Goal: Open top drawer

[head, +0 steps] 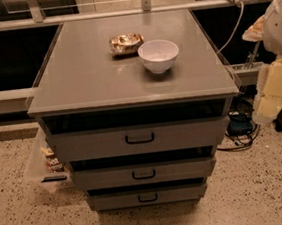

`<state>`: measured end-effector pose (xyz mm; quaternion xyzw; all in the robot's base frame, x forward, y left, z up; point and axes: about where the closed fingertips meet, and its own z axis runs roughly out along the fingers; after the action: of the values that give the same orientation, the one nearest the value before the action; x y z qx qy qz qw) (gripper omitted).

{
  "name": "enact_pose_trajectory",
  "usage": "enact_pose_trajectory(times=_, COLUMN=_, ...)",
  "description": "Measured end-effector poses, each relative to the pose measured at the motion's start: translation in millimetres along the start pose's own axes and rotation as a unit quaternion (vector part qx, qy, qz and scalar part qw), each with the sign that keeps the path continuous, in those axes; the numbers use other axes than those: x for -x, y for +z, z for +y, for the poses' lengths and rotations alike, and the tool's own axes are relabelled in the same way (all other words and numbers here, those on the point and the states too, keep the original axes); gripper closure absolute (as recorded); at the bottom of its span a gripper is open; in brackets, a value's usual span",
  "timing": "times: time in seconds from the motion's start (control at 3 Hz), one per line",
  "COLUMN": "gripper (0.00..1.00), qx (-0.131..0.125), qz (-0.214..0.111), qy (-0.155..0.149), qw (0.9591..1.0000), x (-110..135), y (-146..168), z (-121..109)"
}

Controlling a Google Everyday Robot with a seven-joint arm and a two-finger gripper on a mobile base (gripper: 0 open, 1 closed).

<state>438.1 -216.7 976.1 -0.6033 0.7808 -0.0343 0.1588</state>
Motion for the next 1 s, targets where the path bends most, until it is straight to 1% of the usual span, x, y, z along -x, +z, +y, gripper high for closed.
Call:
enact_pose_trajectory(times=0.33, gripper=0.0, qx=0.0, qz=0.0, qy=0.0, qw=1.0, x=0.0, y=0.0, z=0.0)
enact_pose_trajectory(times=0.67, gripper=0.0, qx=-0.001, qz=-0.008, qy=0.005, qw=1.0, x=-3.2, y=3.5, z=2.3)
enact_pose_trajectory(times=1.0, gripper=0.0, qx=-0.002, qz=-0.039, qy=0.024, qw=0.999, x=-13.5, y=24.2, z=20.9)
